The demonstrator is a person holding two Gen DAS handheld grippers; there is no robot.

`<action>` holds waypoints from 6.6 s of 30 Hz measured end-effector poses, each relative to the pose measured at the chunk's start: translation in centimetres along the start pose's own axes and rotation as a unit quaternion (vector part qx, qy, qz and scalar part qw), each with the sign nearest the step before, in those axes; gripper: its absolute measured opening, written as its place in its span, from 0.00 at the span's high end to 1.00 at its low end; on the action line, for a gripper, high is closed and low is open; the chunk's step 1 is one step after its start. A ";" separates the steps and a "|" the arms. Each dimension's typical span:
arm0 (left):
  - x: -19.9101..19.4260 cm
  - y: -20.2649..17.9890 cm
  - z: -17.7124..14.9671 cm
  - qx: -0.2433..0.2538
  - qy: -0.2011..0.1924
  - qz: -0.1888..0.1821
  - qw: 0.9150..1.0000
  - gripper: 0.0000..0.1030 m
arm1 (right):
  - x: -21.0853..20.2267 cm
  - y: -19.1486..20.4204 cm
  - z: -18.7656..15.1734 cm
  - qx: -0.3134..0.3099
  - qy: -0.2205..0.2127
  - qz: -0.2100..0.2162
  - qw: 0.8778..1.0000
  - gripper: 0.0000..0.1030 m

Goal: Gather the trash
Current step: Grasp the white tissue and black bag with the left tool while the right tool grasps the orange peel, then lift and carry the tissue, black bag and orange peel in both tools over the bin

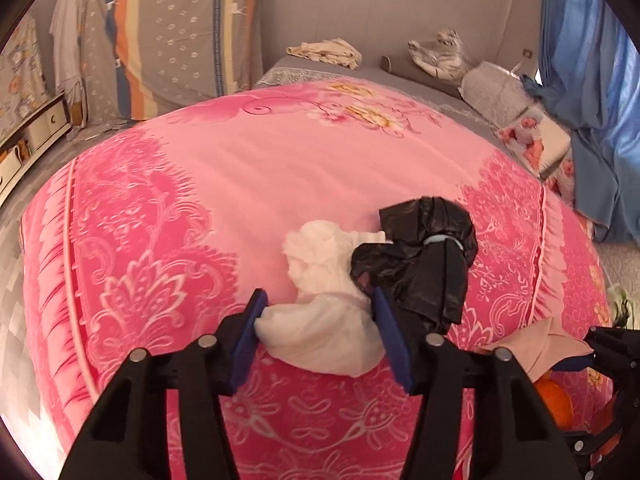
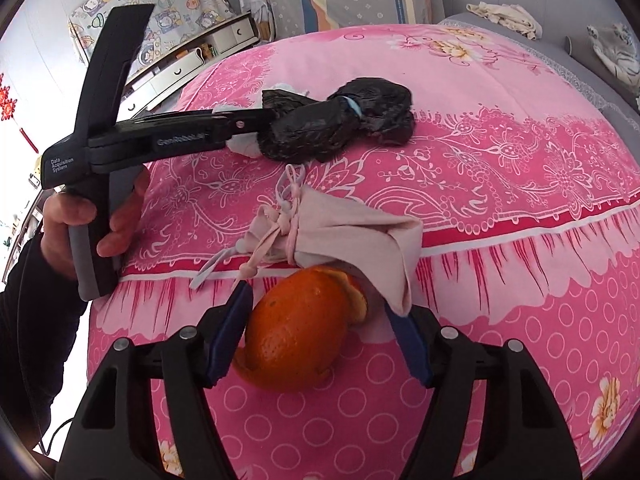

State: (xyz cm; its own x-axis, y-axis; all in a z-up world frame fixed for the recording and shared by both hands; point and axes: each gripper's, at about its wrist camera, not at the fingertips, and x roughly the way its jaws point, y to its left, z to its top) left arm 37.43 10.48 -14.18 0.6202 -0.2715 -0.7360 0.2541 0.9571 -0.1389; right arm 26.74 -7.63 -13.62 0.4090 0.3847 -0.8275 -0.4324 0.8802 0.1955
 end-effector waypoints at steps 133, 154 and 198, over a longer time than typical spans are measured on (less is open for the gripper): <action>-27.8 -28.3 -5.8 0.100 -0.193 -0.150 0.965 0.82 | -35.0 -11.8 -18.6 0.202 -0.313 -0.134 0.918 0.62; -25.1 -37.6 -6.7 0.187 -0.162 -0.199 0.948 0.82 | -39.0 -16.3 -27.4 0.296 -0.331 -0.190 0.876 0.62; -10.0 -46.1 -11.4 0.224 0.026 -0.236 0.945 0.82 | -31.6 -22.6 -36.7 0.427 -0.233 -0.163 0.858 0.62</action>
State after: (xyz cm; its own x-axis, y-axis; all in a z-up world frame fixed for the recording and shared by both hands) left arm 11.03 -29.79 -7.96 0.3244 -0.6412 -0.6955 0.7896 0.5884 -0.1741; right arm -5.93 -49.88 -11.25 0.7594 -0.0264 -0.6501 0.4319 0.7677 0.4734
